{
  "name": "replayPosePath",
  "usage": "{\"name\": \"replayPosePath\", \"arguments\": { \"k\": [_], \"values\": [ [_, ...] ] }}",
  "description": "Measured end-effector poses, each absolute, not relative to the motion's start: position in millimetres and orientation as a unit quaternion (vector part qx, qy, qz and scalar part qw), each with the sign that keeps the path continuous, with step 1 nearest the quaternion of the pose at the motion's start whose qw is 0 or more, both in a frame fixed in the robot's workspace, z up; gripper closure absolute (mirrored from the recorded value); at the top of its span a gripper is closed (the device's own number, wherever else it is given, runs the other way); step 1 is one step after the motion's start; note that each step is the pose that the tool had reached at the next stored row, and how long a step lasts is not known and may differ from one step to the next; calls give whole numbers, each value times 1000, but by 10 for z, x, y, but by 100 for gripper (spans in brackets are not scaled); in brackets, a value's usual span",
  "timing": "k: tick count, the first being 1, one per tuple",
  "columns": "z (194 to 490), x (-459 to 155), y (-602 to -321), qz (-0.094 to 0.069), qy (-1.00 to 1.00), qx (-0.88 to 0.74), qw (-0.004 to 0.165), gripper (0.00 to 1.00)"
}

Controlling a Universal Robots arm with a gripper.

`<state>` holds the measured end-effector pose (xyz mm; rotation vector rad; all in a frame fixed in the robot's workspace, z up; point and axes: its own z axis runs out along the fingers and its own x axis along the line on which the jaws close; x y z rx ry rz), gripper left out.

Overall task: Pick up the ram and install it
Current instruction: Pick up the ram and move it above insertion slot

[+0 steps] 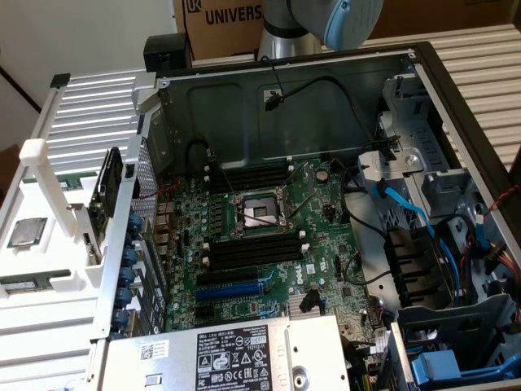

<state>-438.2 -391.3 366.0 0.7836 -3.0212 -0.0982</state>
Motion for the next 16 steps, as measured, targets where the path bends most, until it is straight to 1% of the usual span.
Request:
{"name": "replayPosePath", "arguments": {
  "k": [7,12,16],
  "values": [
    [3661,-4381,-3913,-29,-950,311,12,90],
    [3660,-4382,-3913,-16,-939,342,13,90],
    [3653,-4381,-3913,-9,-929,369,9,90]
  ]
}}
